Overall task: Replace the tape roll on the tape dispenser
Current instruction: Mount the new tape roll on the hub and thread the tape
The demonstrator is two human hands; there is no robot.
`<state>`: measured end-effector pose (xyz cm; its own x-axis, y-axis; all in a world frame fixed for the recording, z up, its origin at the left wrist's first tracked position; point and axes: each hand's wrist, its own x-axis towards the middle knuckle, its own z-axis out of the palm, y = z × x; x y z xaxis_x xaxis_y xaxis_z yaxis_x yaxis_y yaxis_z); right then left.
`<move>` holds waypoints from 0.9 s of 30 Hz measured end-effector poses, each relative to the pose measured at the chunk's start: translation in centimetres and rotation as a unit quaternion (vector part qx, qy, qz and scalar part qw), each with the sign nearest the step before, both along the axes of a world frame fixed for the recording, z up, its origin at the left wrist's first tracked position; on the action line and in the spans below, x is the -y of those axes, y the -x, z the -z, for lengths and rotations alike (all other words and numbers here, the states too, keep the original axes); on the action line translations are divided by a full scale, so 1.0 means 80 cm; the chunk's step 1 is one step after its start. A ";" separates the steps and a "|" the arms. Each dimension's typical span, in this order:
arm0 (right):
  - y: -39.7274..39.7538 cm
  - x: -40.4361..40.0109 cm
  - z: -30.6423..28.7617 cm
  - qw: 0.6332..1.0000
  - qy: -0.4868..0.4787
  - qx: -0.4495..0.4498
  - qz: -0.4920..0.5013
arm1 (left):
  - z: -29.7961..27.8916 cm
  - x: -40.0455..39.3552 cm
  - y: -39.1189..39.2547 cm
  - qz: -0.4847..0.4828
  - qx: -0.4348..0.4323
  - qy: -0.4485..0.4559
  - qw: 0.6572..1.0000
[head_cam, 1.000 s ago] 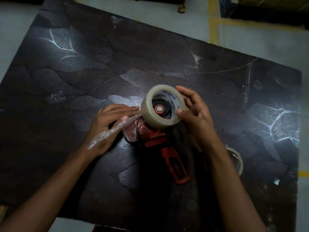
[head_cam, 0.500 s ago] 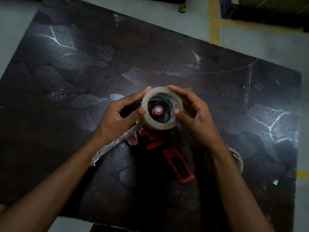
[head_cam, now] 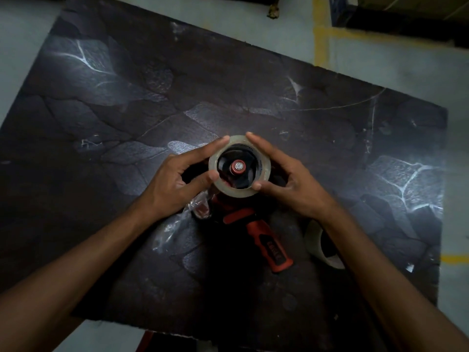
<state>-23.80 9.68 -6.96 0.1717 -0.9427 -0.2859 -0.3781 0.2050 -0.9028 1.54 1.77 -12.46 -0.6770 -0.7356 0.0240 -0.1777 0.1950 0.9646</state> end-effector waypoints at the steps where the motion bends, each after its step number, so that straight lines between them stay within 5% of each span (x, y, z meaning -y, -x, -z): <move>1: -0.003 -0.003 0.003 1.000 0.003 0.000 0.004 | 0.000 0.002 -0.001 0.008 0.008 0.013 1.000; 11: -0.066 0.006 0.025 0.992 0.062 0.023 0.105 | -0.008 0.059 -0.034 0.051 0.041 0.017 0.998; 27: -0.033 0.034 0.034 0.998 0.036 0.057 0.013 | -0.009 0.058 -0.041 0.025 0.096 0.087 0.991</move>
